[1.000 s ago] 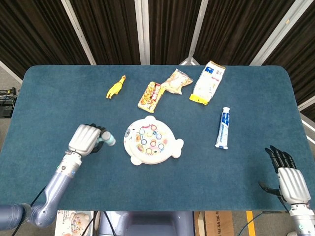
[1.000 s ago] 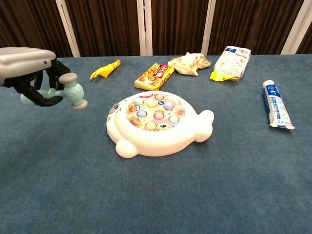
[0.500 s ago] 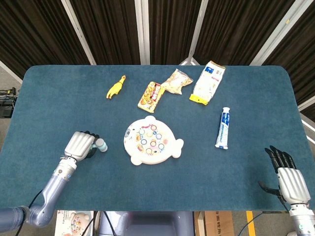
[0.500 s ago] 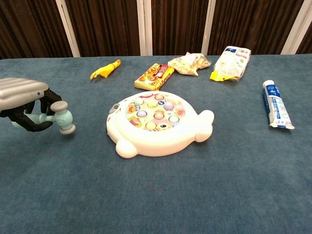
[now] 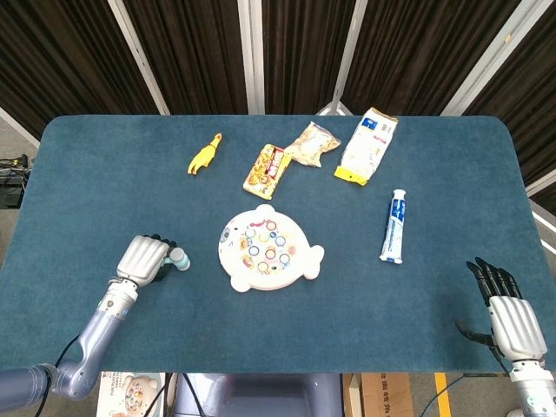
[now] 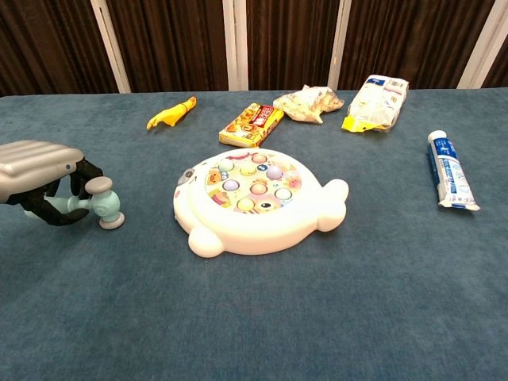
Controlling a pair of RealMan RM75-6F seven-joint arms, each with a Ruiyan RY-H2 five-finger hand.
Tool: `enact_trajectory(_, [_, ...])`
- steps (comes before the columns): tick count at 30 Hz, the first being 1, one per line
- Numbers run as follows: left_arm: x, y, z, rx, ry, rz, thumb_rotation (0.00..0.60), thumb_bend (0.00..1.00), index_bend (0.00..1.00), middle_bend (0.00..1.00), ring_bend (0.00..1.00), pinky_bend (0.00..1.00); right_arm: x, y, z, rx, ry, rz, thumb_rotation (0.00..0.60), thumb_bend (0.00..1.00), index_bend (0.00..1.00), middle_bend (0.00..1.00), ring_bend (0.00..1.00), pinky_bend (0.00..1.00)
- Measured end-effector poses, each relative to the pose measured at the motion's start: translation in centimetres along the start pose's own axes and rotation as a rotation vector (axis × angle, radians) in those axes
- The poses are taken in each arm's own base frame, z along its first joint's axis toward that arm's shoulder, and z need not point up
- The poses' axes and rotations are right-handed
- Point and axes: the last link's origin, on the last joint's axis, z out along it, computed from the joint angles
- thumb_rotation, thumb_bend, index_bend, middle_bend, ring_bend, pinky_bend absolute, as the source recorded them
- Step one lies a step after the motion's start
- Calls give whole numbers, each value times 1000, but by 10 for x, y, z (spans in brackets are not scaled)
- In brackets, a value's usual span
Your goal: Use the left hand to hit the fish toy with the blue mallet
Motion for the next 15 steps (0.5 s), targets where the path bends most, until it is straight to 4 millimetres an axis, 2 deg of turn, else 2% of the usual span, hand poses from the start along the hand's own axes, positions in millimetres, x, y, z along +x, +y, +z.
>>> enact_trajectory(11, [-5,-9,-4,38,-28,36,600,409,493,504,329,417,0,0,0,2,2,-1,600,231,0,0,0,0])
enact_trajectory(15, [-5,-11,-5,54,-34,35,600,402,485,496,321,412,0,-1,0,3,2,-1,600,231,0,0,0,0])
